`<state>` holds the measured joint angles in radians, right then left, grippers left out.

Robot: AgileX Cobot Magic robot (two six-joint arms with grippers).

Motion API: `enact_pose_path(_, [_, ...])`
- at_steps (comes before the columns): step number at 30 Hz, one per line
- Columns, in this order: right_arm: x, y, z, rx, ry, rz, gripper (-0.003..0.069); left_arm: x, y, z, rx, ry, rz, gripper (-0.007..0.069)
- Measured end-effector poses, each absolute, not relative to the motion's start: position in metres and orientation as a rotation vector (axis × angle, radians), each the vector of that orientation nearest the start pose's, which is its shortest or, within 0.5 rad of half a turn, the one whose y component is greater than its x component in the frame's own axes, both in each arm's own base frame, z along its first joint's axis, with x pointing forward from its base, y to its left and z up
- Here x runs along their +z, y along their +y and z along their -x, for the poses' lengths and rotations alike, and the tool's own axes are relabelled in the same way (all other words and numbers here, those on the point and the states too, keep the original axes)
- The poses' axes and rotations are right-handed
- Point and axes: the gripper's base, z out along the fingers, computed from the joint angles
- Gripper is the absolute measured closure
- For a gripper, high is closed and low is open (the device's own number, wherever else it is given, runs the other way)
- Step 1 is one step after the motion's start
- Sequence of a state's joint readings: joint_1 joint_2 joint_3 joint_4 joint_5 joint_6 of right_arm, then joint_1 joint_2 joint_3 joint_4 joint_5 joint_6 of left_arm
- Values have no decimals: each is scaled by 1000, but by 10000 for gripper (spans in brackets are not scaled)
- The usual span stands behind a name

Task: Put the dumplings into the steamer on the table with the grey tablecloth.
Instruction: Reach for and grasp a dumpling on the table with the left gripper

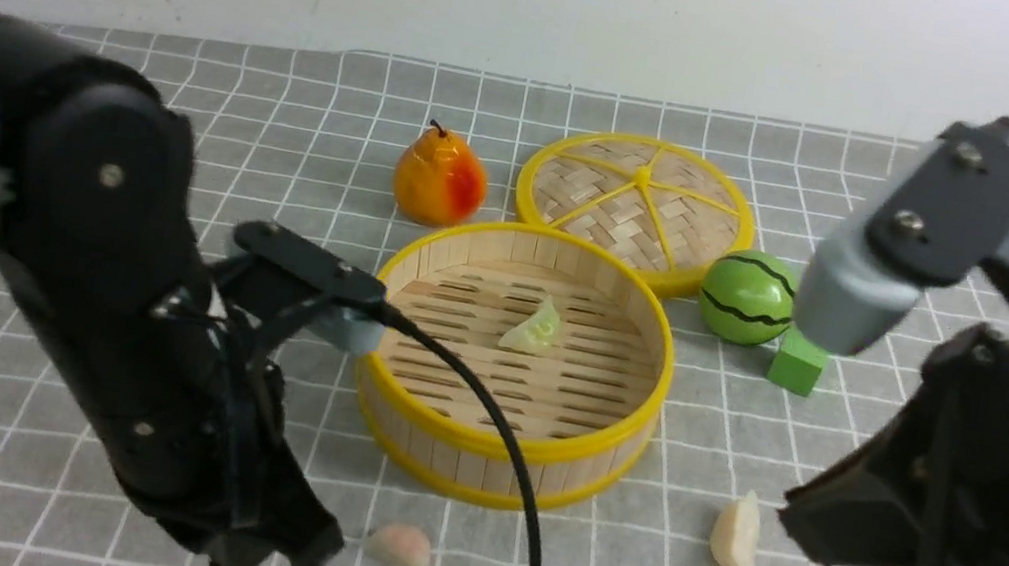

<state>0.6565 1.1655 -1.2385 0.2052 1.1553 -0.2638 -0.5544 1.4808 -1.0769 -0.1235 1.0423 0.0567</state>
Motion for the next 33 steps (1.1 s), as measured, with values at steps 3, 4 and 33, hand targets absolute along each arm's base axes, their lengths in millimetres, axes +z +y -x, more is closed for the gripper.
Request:
enact_pose_path(3, [393,134,-154,364,2326,1074,625,246,-161,-241,-239,2855,-829,638])
enact_pose_path(4, [394,132,-153,353,2324,1067,624,241,-162,-243,-236,2861,-832,638])
enact_pose_path(33, [409,101,-147,104,2283,905,597,200,-212,-290,-149,2739,-725,93])
